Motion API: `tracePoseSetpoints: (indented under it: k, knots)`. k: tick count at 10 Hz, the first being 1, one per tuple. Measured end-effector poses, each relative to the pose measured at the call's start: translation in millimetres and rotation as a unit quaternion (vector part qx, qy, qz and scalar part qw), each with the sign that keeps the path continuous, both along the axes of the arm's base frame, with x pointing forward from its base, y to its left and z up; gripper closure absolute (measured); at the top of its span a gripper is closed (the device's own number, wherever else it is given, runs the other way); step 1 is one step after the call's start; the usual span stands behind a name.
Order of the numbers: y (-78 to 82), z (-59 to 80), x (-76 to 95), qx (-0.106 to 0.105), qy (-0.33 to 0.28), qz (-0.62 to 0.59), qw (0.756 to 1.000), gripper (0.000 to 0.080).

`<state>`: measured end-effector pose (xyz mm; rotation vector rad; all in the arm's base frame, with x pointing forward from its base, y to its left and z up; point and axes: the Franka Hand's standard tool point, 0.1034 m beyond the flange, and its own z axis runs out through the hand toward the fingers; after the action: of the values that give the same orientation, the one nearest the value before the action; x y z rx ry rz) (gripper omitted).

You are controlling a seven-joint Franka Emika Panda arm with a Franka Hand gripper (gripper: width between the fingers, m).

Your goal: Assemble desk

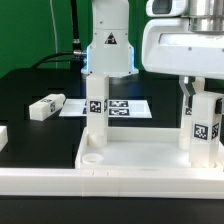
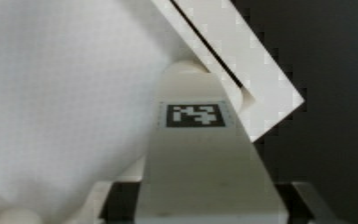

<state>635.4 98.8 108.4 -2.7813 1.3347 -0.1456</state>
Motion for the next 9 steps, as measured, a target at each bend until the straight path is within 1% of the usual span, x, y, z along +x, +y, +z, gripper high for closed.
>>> tracePoseSetpoints:
  k: [2,4,6,7,8,9]
  knots:
    - [-1.4,0.0,0.5,0.011,0.000,-0.079,0.997,0.0509]
    - [-3.3,0.3,0.4,0.028,0.004,-0.165,0.986,0.0509]
    - [-2.7,0.2,-0.1,0.040,0.007,-0.232,0.972,0.0509]
    - [-2.6,0.1,-0.2,0.041,0.007,-0.238,0.970,0.0509]
    - [-2.2,0.1,-0.3,0.044,0.008,-0.265,0.963,0.0509]
    - [-2.2,-0.5,-0.3,0.044,0.008,-0.265,0.963,0.0428]
